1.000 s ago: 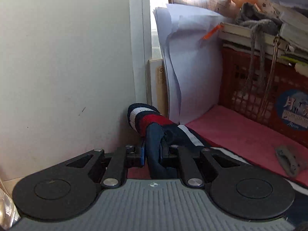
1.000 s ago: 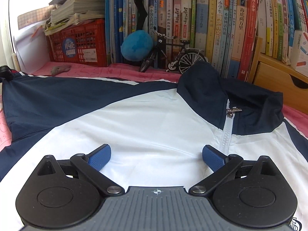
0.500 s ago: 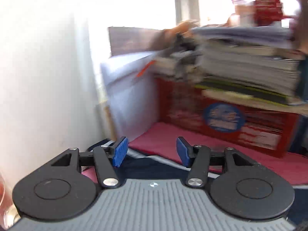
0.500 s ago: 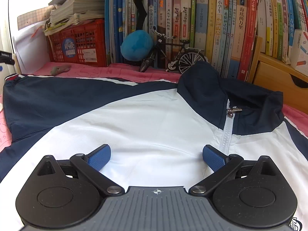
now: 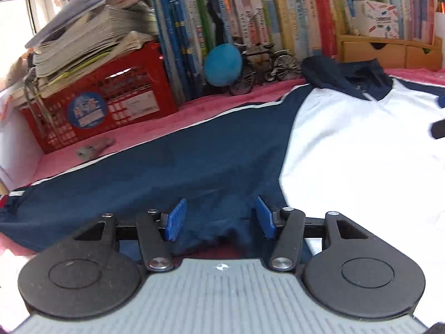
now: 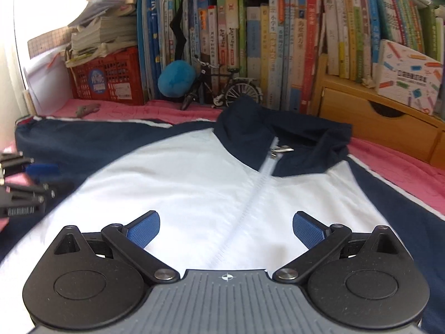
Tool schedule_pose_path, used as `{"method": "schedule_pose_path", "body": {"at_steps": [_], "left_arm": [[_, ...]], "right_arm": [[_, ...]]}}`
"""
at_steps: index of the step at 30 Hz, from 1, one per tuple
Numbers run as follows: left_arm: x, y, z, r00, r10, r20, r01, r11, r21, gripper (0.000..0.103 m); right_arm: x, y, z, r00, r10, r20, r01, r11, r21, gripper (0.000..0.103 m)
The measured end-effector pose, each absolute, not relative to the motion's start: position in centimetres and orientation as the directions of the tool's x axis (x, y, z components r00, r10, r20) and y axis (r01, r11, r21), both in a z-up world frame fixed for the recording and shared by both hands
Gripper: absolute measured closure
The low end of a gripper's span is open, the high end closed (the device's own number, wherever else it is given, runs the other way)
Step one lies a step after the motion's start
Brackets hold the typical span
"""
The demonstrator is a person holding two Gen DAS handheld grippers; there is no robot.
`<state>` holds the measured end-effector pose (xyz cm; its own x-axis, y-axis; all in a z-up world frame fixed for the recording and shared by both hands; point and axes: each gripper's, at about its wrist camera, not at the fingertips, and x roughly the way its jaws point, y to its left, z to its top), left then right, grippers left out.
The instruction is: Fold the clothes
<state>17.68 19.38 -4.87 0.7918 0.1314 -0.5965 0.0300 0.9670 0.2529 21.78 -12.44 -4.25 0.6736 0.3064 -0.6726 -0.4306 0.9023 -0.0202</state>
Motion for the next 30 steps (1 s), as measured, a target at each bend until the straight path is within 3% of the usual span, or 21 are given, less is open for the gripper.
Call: {"method": "schedule_pose_path", "body": {"at_steps": [4, 6, 7, 8, 10, 14, 16, 21, 25, 30], "left_arm": [[18.4, 22.6, -4.8, 0.725, 0.420, -0.546, -0.143, 0.867, 0.476, 0.050], [18.4, 23.6, -4.6, 0.683, 0.525, -0.508, -0.213, 0.809, 0.548, 0.058], [17.7, 23.3, -3.8, 0.695, 0.507, -0.510, -0.223, 0.826, 0.517, 0.058], [16.8, 22.5, -2.8, 0.732, 0.437, -0.523, -0.197, 0.871, 0.451, 0.058], [14.9, 20.7, -0.7, 0.798, 0.289, -0.528, -0.134, 0.940, 0.312, 0.057], [9.8, 14.6, 1.3, 0.856, -0.025, -0.516, 0.061, 0.997, 0.053, 0.052], [6.6, 11.6, 0.7, 0.861, -0.133, -0.491, 0.124, 0.991, -0.052, 0.052], [-1.1, 7.4, -2.7, 0.895, -0.097, -0.435, 0.059, 0.993, -0.101, 0.051], [-3.1, 6.6, -4.9, 0.913, -0.027, -0.407, 0.014, 0.999, -0.036, 0.045], [-4.6, 5.9, -7.6, 0.926, 0.053, -0.373, -0.035, 0.998, 0.054, 0.047]], "right_arm": [[21.4, -21.2, -5.1, 0.681, 0.117, -0.723, -0.314, 0.939, -0.144, 0.001], [21.8, -25.8, -4.5, 0.692, -0.128, -0.711, -0.059, 0.971, -0.232, 0.001], [21.4, -26.8, -3.9, 0.699, -0.220, -0.681, 0.029, 0.959, -0.281, 0.003], [21.0, -27.6, -3.4, 0.701, -0.302, -0.646, 0.107, 0.940, -0.324, 0.014], [18.7, -27.7, -1.9, 0.756, -0.241, -0.608, 0.086, 0.958, -0.273, 0.016], [12.5, -24.2, 1.2, 0.805, 0.086, -0.587, -0.115, 0.993, -0.012, 0.012], [9.5, -22.6, 0.5, 0.829, 0.098, -0.550, -0.122, 0.993, -0.006, 0.012], [1.9, -18.6, -1.5, 0.886, 0.106, -0.451, -0.122, 0.993, -0.006, 0.001], [-4.2, -15.3, -3.2, 0.924, 0.111, -0.367, -0.122, 0.992, -0.006, 0.001], [-11.8, -11.3, -5.3, 0.959, 0.116, -0.257, -0.122, 0.992, -0.007, 0.002]]}}
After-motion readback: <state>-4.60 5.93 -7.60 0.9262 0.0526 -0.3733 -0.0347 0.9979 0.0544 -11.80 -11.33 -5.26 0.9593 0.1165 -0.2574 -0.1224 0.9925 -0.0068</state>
